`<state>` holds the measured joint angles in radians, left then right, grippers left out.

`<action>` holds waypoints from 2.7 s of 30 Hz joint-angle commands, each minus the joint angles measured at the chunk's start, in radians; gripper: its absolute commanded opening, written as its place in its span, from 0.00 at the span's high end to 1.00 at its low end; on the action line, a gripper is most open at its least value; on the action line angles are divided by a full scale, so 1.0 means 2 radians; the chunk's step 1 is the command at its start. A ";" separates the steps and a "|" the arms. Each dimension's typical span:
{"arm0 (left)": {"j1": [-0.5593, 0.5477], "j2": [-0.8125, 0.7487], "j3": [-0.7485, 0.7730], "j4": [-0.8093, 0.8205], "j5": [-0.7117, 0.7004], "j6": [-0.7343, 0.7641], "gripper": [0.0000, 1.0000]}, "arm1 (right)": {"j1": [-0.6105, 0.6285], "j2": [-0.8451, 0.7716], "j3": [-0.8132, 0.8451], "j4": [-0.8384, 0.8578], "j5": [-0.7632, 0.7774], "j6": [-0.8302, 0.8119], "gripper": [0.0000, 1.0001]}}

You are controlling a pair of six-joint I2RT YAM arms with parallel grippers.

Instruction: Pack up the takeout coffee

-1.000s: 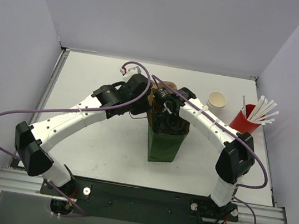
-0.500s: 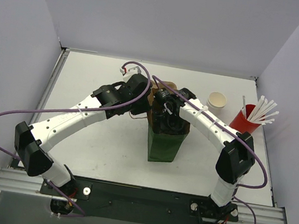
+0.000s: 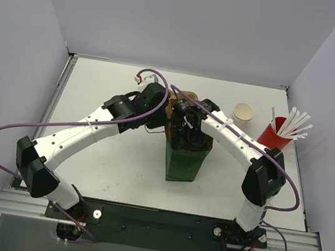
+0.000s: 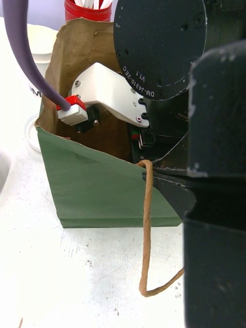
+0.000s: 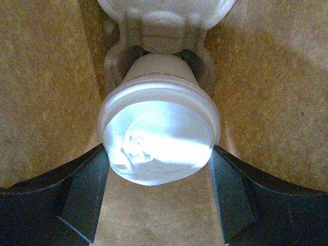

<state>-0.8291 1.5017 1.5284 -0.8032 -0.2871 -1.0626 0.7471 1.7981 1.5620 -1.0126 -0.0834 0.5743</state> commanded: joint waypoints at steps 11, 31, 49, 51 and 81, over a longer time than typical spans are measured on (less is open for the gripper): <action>-0.004 -0.018 -0.001 0.019 0.025 0.003 1.00 | -0.002 0.023 -0.032 0.010 0.020 -0.004 0.55; -0.004 -0.020 -0.003 0.021 0.028 0.005 1.00 | -0.002 0.036 -0.046 0.028 0.023 -0.005 0.55; -0.005 -0.021 -0.003 0.021 0.028 0.005 1.00 | -0.002 0.045 -0.055 0.040 0.026 -0.006 0.55; -0.005 -0.021 -0.004 0.021 0.027 0.005 1.00 | -0.002 0.046 -0.056 0.042 0.026 -0.006 0.55; -0.007 -0.018 -0.003 0.020 0.035 0.017 1.00 | -0.012 0.066 -0.056 0.048 0.024 -0.013 0.55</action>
<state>-0.8303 1.4982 1.5227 -0.7906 -0.2718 -1.0409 0.7330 1.8038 1.5341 -1.0000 -0.1081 0.5671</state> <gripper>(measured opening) 0.023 0.669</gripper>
